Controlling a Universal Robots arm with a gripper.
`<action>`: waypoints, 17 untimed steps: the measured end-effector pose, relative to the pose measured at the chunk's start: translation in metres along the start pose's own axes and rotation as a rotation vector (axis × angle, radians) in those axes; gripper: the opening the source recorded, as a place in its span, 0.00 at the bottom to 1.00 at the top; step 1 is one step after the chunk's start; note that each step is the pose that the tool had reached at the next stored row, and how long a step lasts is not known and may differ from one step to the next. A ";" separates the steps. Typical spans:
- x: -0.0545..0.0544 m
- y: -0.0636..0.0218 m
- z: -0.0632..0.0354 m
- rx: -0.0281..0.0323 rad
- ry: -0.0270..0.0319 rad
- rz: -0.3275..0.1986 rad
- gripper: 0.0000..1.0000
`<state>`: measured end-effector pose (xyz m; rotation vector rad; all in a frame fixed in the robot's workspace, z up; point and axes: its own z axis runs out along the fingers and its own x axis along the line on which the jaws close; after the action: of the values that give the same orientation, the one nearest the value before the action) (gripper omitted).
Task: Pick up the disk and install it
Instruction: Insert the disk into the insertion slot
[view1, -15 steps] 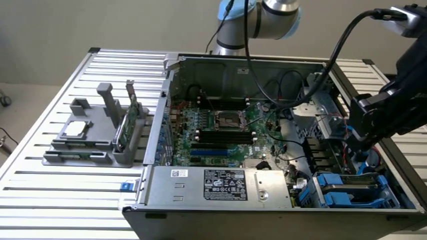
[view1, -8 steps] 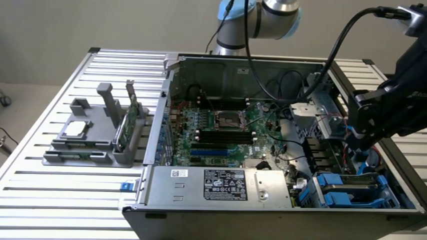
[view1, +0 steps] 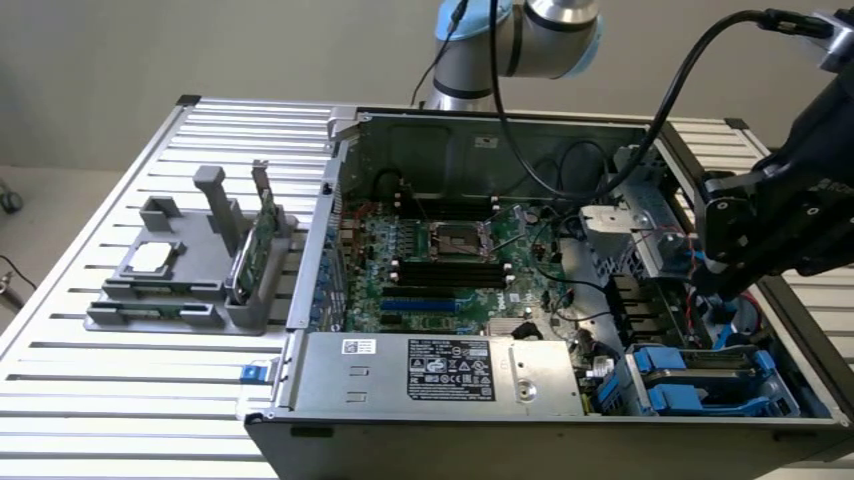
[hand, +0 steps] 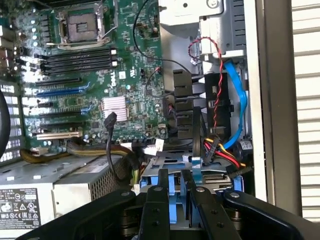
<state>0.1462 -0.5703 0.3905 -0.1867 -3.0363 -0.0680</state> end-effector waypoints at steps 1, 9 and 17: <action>0.000 0.0000 0.0000 -0.0017 -0.0007 0.018 0.25; 0.000 0.0000 0.0000 -0.0139 -0.0053 0.137 0.25; -0.001 0.0001 -0.0001 -0.0242 -0.0086 0.210 0.25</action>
<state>0.1467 -0.5703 0.3905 -0.5065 -3.0050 -0.0879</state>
